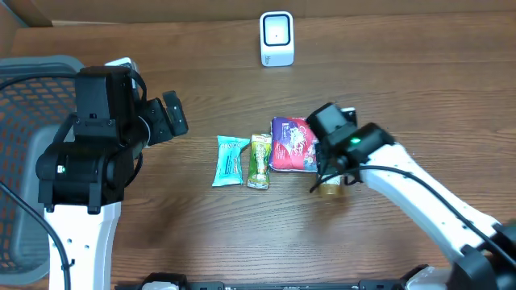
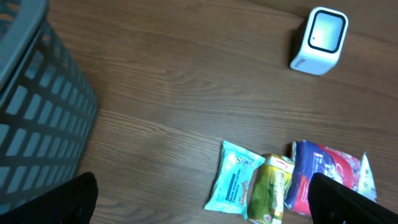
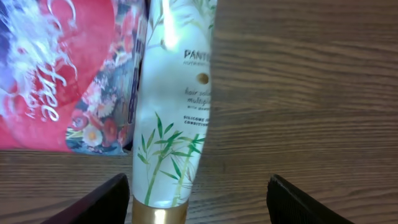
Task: Scan the item barcode
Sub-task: 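Raise the left arm to rest and move the right gripper toward the Pantene tube, then grasp the white Pantene tube with the right gripper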
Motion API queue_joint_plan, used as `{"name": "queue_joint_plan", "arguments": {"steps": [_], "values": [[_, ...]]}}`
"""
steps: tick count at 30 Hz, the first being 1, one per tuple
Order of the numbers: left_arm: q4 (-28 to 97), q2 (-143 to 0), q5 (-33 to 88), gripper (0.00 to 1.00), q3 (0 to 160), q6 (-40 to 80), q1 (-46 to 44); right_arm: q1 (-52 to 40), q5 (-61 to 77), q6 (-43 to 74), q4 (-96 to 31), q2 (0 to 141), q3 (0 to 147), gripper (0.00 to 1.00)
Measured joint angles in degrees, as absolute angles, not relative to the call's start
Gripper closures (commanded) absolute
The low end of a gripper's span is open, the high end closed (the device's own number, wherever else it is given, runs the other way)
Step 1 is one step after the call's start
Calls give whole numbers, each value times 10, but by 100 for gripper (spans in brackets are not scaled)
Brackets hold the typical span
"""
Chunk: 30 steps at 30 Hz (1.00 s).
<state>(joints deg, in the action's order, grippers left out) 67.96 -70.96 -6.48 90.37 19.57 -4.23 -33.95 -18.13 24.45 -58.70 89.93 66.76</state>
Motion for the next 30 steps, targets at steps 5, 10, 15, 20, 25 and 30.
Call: {"name": "queue_joint_plan", "arguments": {"steps": [5,10,15,20,25,30], "values": [[680,-716,-72,0,904,201,-42,-392,-228,276,-585,939,668,28],[680,-724,-76,1,904,207,-43,-408,-247,289,-585,958,668,27],[680,-728,-76,0,904,209,-43,-423,-246,288,-569,980,668,24],[680,-734,-76,1,904,209,-43,-453,-244,286,-562,1009,668,24],[680,-735,-76,0,904,209,-43,-458,-262,303,-567,1037,668,25],[680,-736,-76,0,904,209,-43,-455,-301,335,-579,1038,668,24]]}}
